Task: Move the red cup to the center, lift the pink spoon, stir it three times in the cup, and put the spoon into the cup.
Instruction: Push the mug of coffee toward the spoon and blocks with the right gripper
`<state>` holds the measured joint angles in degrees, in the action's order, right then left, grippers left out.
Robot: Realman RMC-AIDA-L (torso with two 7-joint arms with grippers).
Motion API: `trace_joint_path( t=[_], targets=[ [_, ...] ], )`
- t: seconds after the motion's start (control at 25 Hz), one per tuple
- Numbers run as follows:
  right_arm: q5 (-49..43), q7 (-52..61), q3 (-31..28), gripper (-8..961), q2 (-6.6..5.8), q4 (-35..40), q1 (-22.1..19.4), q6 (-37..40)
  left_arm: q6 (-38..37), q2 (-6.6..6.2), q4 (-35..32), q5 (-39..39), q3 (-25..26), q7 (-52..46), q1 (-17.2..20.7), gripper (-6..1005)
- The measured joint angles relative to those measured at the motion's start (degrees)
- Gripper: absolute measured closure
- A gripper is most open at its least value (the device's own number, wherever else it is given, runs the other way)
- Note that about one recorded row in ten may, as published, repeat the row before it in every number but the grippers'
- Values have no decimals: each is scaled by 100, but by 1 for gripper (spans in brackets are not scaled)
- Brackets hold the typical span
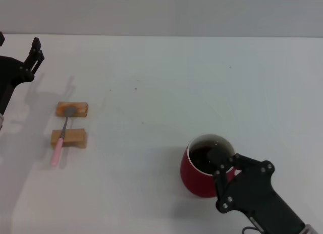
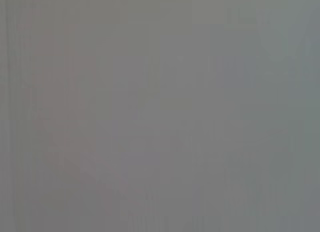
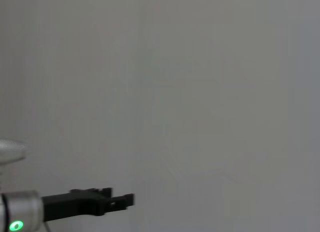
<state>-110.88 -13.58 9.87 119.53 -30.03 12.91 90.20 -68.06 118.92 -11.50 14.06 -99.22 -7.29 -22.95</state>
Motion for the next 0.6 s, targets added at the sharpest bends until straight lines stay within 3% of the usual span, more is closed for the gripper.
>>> trace_joint_path(
  t=[0.6],
  targets=[
    [-720,601,59,954,11,-18,494,-757,4,9,8,-10,0,0,-19,188]
  ],
)
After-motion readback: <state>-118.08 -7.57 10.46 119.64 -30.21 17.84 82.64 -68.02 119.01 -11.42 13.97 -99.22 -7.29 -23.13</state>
